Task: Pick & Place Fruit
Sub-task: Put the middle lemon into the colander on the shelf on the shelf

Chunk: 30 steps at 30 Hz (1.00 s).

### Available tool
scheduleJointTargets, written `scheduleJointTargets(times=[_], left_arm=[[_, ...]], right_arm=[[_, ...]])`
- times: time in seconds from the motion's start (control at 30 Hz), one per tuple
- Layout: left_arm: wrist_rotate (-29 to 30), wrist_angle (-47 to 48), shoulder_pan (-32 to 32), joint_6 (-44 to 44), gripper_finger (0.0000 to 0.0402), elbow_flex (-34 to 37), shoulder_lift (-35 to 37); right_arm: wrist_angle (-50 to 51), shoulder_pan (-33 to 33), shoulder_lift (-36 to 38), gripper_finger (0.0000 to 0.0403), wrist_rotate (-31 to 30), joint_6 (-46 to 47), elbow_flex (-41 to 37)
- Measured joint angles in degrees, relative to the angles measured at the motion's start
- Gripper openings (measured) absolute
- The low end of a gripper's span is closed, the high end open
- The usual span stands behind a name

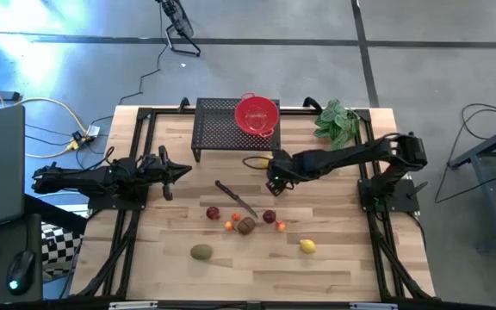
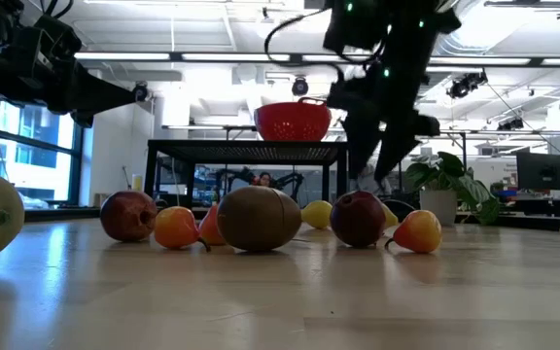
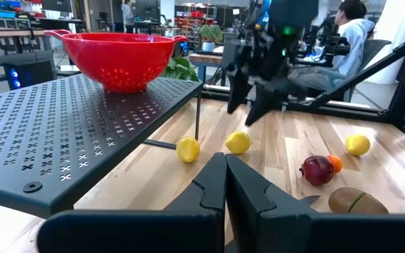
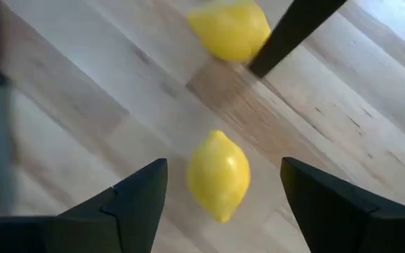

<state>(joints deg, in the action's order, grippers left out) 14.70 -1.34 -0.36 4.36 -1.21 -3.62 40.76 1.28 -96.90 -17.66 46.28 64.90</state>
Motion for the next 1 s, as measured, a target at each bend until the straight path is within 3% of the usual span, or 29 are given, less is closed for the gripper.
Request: scheduleJointTargets(times=[0.5,1.0], left_arm=[[-0.02,0.02,-0.02,0.0,0.0,0.0,0.0],[-0.01,0.02,-0.01,0.0,0.0,0.0,0.0]], right_arm=[[-2.37,0.26,-7.33,0.027,3.08,-1.36,-0.06],[-2.18,0.28,-8.38,0.027,3.03,-1.27,-0.08]])
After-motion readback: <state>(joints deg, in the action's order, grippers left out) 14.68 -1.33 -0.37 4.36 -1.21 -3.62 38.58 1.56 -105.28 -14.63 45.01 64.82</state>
